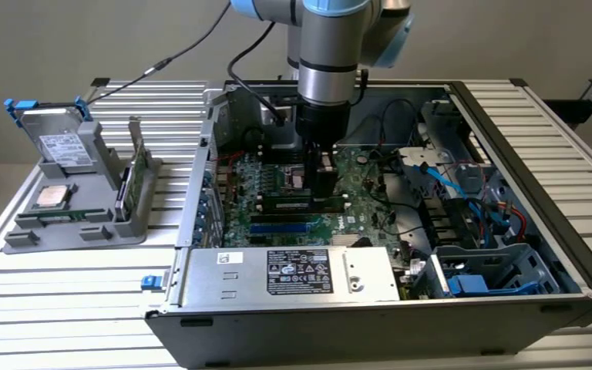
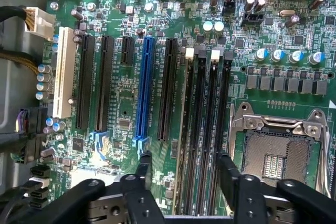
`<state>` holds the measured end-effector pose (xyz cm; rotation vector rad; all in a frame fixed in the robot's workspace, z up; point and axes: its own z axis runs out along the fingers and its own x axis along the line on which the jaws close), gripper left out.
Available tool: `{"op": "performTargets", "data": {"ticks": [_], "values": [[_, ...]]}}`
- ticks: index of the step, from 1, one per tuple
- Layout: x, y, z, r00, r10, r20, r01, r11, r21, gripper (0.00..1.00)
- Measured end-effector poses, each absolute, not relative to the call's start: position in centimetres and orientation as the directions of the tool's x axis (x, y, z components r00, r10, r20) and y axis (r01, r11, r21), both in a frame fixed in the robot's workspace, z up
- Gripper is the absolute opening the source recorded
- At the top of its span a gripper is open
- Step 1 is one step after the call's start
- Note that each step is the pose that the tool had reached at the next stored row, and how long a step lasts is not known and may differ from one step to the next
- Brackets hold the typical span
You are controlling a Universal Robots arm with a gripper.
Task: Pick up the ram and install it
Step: 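Insert the ram into the slot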
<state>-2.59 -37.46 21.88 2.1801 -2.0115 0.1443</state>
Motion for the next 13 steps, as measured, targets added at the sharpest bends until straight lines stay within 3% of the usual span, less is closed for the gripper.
{"op": "performTargets", "data": {"ticks": [1, 11, 13], "values": [[-2.6, -37.5, 22.3, 0.085, -0.979, 0.186, -0.995, -0.075, 0.06, 0.64], [-2.6, -37.5, 24.0, 0.085, -0.979, 0.186, -0.995, -0.075, 0.06, 0.64], [-2.6, -37.5, 24.0, 0.085, -0.979, 0.186, -0.995, -0.075, 0.06, 0.55]]}}
